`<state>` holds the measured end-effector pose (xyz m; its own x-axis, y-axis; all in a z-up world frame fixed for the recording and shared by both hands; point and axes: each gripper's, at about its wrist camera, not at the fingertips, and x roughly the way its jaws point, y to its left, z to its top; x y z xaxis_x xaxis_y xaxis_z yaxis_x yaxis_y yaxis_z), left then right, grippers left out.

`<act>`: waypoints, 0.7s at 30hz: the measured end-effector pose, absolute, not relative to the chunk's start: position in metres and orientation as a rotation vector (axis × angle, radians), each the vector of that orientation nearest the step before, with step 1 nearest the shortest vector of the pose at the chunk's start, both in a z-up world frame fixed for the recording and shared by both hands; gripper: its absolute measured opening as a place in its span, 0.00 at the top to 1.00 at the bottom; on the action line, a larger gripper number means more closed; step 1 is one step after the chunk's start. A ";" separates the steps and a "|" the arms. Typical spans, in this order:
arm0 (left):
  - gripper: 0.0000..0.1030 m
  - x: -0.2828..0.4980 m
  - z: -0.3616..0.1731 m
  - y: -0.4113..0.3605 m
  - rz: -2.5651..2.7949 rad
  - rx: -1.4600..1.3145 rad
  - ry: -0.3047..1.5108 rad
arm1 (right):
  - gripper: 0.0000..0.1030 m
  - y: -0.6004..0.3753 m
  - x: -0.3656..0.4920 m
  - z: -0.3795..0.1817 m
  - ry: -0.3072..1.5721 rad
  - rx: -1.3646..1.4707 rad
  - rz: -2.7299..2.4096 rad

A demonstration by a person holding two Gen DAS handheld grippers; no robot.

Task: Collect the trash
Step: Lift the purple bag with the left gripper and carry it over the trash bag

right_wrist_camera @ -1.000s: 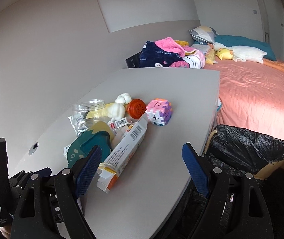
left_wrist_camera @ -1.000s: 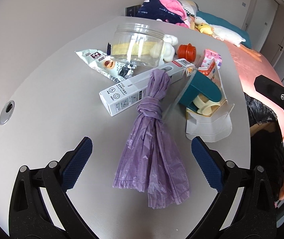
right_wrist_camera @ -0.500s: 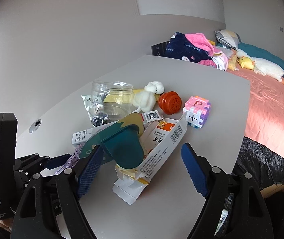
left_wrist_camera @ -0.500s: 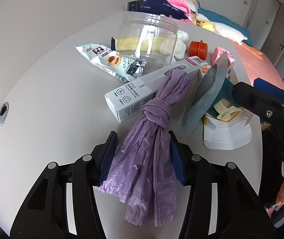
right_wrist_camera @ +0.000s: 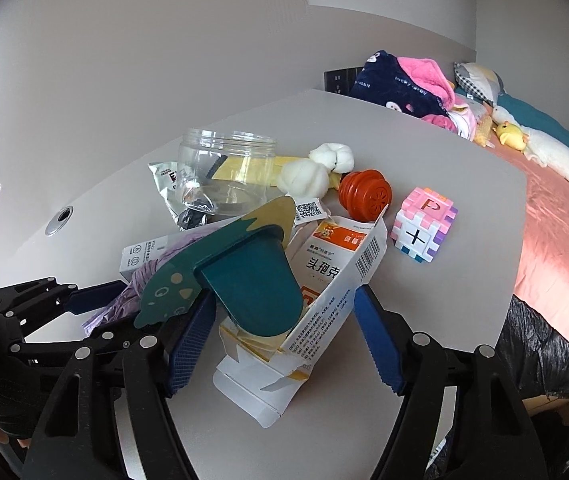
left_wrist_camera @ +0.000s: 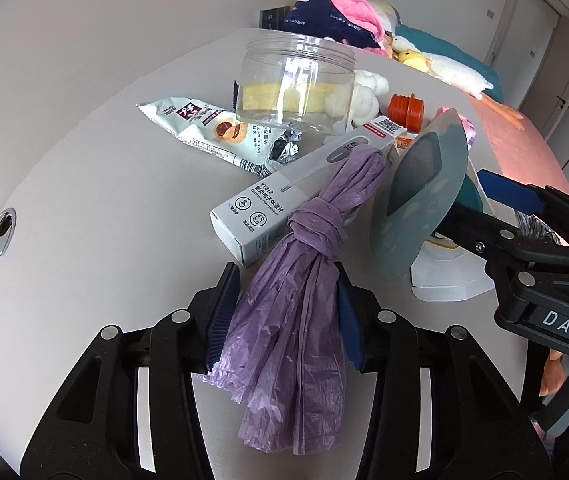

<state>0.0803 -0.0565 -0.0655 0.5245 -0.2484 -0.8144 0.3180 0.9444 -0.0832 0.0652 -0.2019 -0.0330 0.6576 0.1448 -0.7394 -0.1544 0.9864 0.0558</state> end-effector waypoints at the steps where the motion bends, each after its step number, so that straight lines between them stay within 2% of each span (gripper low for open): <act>1: 0.56 0.080 -0.065 -0.057 -0.339 0.080 0.962 | 0.29 -0.201 0.067 -0.033 0.832 -0.017 0.170; 17: 0.56 0.079 -0.066 -0.056 -0.347 0.082 0.966 | 0.29 -0.189 0.088 -0.029 0.797 -0.155 0.220; 20: 0.56 0.079 -0.066 -0.055 -0.342 0.079 0.966 | 0.36 -0.186 0.087 -0.028 0.791 -0.159 0.250; 21: 0.56 0.080 -0.066 -0.054 -0.343 0.074 0.967 | 0.42 -0.187 0.088 -0.027 0.790 -0.150 0.249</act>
<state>0.0796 -0.0538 -0.0657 0.5187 -0.2530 -0.8167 0.3187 0.9436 -0.0899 0.0882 -0.1874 -0.0270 0.6766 0.1647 -0.7177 -0.2761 0.9603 -0.0399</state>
